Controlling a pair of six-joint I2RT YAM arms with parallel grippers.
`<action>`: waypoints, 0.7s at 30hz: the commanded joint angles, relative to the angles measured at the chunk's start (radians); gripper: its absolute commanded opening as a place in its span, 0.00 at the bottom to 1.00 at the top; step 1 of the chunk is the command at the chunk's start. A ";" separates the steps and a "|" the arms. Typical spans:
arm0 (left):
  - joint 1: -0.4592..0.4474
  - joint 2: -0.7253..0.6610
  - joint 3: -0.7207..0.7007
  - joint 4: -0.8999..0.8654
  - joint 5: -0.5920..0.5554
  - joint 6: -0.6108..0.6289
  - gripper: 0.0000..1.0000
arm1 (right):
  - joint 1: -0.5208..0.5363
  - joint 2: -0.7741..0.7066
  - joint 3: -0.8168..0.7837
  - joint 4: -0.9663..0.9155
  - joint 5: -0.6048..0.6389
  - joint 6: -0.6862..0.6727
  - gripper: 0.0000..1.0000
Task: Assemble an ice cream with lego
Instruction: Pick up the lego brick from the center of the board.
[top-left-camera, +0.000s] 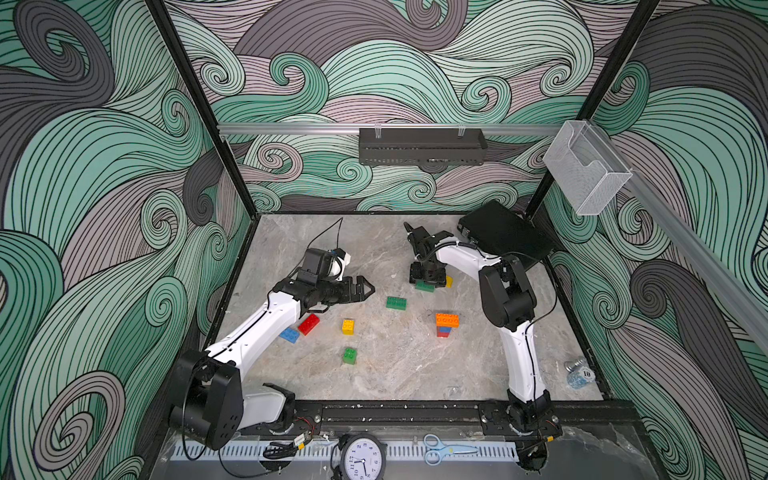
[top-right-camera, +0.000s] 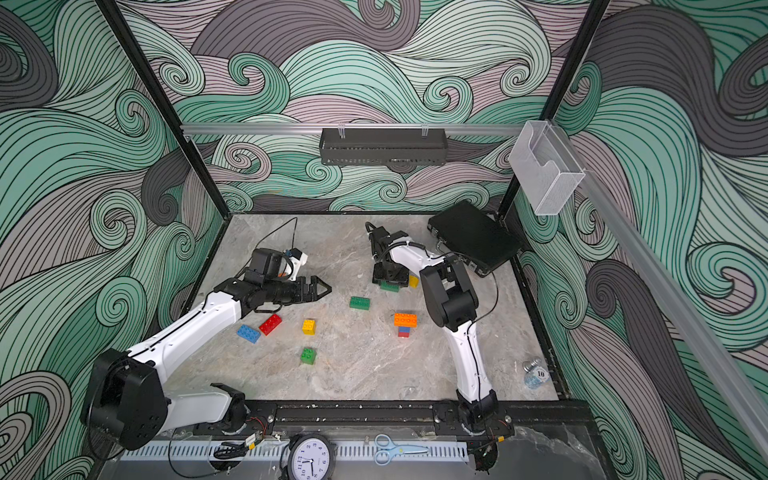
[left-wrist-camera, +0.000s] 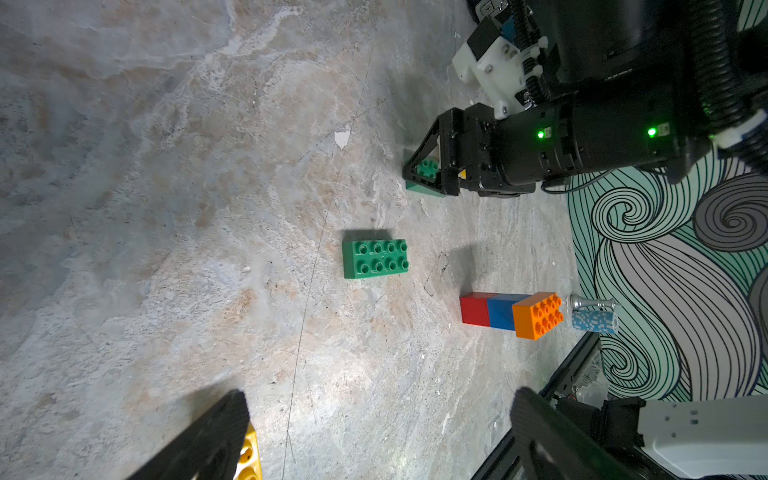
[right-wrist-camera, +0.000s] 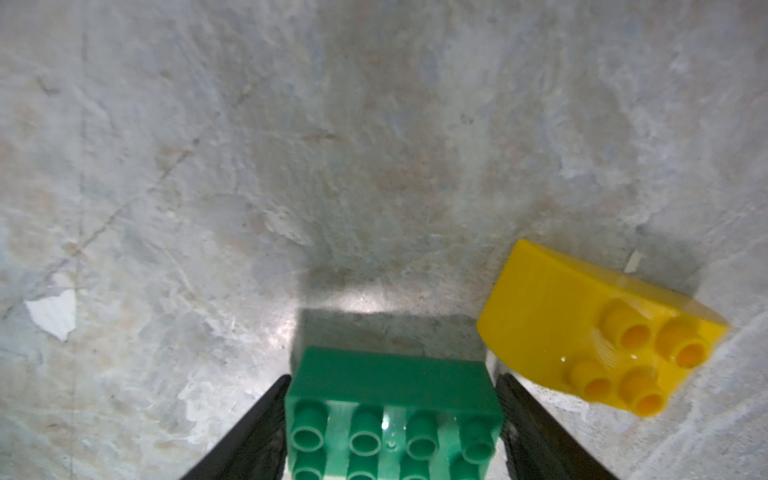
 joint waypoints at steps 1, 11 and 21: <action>-0.004 -0.021 0.028 -0.023 -0.013 0.012 0.99 | 0.002 -0.003 0.022 -0.022 0.024 0.023 0.75; -0.004 -0.025 0.026 -0.021 -0.015 0.012 0.99 | 0.010 -0.011 0.015 -0.022 0.023 0.026 0.69; -0.005 -0.025 0.025 -0.023 -0.015 0.011 0.98 | 0.024 -0.077 -0.001 -0.046 0.022 0.004 0.62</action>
